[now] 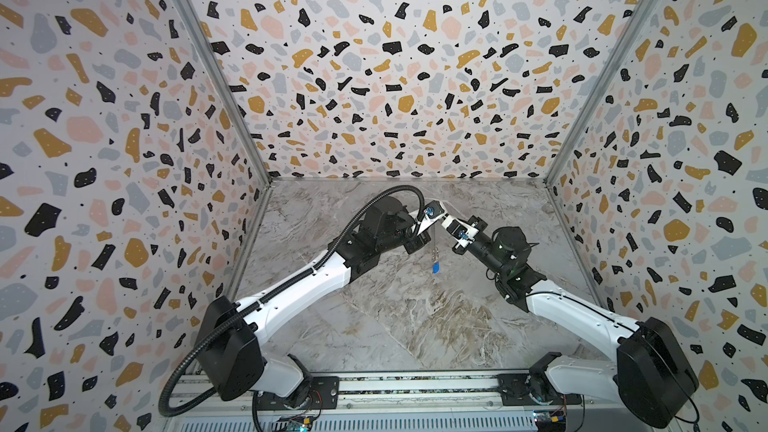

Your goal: Remove the keys from the keyring

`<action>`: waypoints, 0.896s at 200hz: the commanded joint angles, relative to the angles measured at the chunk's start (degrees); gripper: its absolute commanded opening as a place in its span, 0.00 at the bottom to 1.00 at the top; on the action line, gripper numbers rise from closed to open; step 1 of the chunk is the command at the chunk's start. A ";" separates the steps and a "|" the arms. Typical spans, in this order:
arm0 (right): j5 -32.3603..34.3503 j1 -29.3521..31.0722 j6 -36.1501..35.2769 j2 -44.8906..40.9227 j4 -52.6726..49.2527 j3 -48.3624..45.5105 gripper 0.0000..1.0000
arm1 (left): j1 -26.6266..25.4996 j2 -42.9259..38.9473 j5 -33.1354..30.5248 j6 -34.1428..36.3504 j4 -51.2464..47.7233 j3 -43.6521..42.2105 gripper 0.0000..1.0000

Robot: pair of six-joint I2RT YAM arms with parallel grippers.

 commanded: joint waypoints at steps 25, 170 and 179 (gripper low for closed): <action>-0.42 -0.73 0.78 -1.77 4.56 2.79 0.00 | -0.17 1.07 1.14 0.45 -2.68 2.24 0.00; -5.44 -4.21 3.15 0.69 -2.83 3.76 0.00 | -0.26 0.05 4.99 1.64 -0.38 1.01 0.00; -5.29 -4.22 3.15 0.68 -2.61 3.60 0.00 | -0.18 0.17 4.96 1.65 -0.56 1.07 0.00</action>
